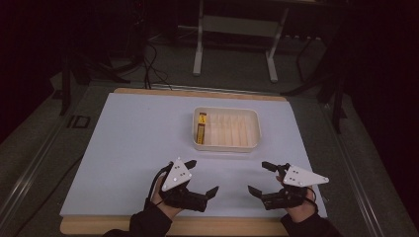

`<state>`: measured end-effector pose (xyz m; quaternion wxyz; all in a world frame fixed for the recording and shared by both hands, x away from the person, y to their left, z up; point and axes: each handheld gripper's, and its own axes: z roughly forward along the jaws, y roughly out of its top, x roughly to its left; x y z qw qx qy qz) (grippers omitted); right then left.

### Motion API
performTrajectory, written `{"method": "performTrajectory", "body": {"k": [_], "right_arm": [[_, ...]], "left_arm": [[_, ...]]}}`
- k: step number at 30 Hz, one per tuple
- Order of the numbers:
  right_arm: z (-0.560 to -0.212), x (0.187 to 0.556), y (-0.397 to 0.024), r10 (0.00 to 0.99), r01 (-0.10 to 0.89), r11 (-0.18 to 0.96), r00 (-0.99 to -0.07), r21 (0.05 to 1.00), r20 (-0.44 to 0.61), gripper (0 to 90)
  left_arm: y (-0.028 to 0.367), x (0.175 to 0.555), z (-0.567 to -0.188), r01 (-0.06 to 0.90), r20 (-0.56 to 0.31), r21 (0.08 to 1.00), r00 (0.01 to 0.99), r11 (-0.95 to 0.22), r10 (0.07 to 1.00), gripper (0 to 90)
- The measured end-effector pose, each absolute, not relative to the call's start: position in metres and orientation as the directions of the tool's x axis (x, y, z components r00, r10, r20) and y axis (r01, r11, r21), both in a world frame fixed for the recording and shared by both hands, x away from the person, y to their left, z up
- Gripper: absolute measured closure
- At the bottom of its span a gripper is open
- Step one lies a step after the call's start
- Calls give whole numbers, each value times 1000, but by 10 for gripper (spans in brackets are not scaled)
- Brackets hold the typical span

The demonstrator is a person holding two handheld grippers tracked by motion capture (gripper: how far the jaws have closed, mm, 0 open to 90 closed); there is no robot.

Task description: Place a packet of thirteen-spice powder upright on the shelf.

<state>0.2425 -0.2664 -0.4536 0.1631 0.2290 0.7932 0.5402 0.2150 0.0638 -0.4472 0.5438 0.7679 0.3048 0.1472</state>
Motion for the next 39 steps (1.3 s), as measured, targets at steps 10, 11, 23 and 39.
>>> {"method": "performTrajectory", "body": {"k": [10,11,23,39], "right_arm": [[-455,243,-265,540,187,322,-842,928,-18,106],[-456,243,-265,539,187,322,-842,928,-18,106],[-459,243,-264,537,188,328,-844,926,-19,106],[-462,244,-265,539,201,331,-843,922,-9,106]], "left_arm": [[74,214,-467,326,-113,916,771,-235,626,25],[75,213,-469,325,-108,914,770,-242,629,25],[89,206,-482,306,-112,925,787,-227,606,25],[83,205,-489,264,-72,932,804,-247,590,26]]}}
